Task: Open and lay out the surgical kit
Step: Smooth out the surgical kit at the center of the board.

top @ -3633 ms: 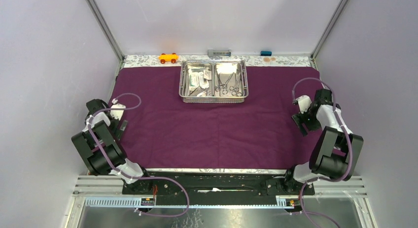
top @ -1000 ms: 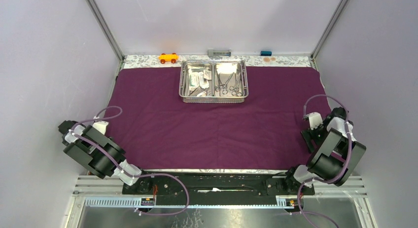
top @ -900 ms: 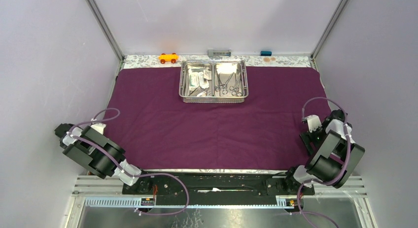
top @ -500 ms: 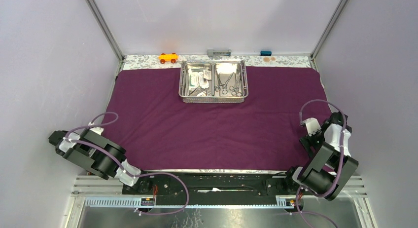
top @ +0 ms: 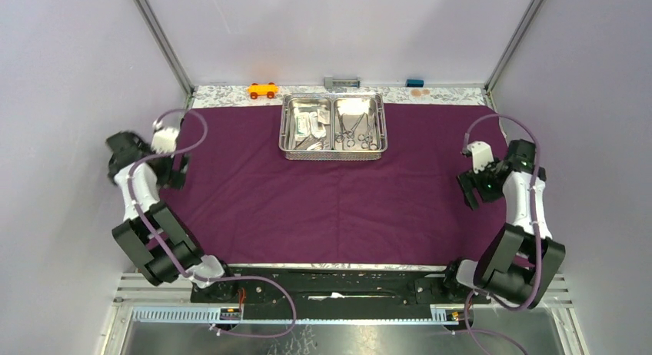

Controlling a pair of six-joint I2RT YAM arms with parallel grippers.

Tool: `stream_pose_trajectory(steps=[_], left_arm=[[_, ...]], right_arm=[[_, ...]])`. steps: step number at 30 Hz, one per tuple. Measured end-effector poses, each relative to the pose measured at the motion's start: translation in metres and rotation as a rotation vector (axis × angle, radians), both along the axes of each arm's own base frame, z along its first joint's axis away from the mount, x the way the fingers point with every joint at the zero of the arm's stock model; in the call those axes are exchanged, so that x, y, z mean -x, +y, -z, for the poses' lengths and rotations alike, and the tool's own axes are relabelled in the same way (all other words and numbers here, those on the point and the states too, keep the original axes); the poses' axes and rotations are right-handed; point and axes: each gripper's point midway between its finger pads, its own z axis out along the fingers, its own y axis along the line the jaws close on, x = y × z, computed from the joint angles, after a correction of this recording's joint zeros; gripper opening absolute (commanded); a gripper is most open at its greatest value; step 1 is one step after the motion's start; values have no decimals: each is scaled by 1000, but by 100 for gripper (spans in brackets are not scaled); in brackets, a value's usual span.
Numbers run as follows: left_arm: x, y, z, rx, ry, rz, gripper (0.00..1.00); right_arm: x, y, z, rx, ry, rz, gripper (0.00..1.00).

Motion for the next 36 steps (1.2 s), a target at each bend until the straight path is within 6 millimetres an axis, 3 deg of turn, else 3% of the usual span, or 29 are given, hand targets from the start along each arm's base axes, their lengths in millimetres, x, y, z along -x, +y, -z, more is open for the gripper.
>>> stream_pose_trajectory(steps=[3, 6, 10, 14, 19, 31, 36], left_arm=[[-63, -33, -17, 48, -90, 28, 97], [-127, -53, -20, 108, -136, 24, 95], [-206, -62, -2, 194, -153, -26, 91], [-253, -63, 36, 246, -120, -86, 90], [-261, -59, 92, 225, -17, -152, 89], [-288, -15, 86, -1, -67, -195, 84], [-289, 1, 84, -66, -79, -205, 84]], right_arm=[[-25, 13, 8, -38, -20, 5, 86], [-48, 14, 16, -85, -27, 49, 86], [-83, 5, 21, -111, -54, 106, 85], [-109, -5, 30, -118, -66, 144, 85], [-116, -13, 50, -105, -29, 169, 85], [-110, -28, 57, -24, 3, 181, 85], [-105, -33, 58, 11, 15, 180, 85]])
